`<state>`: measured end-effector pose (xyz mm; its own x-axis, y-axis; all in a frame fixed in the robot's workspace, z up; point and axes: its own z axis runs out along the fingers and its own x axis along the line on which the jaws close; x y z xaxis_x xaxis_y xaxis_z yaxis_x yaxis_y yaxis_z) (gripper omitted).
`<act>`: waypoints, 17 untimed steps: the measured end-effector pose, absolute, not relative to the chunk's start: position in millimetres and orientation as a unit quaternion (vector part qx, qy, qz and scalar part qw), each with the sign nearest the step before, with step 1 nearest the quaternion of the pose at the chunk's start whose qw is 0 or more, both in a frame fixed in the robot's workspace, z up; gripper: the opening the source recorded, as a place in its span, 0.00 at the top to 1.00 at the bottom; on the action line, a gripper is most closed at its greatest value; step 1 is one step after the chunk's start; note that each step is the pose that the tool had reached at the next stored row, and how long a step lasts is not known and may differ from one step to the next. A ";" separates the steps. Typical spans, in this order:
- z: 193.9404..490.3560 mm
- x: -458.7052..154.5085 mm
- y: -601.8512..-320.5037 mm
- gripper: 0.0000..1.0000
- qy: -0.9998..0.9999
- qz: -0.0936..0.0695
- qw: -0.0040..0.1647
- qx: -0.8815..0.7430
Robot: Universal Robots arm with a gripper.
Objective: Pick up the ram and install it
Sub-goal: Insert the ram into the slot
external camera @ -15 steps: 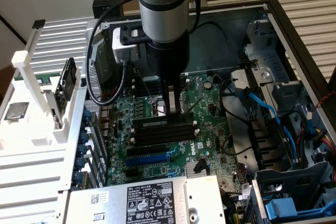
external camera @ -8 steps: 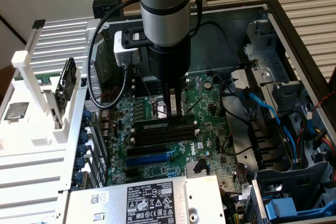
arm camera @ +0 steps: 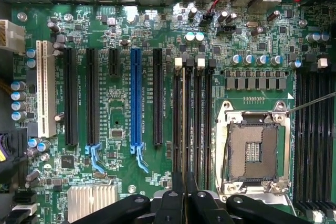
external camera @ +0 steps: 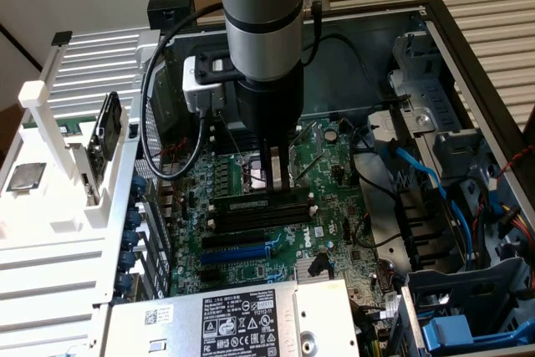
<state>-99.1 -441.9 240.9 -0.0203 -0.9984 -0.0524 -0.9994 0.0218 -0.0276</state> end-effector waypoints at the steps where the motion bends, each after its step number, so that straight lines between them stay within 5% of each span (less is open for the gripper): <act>1: 240.5 -99.1 -442.0 0.88 0.714 0.008 0.028 -0.699; 17: 238.4 -99.6 -442.7 0.88 0.714 0.008 0.028 -0.699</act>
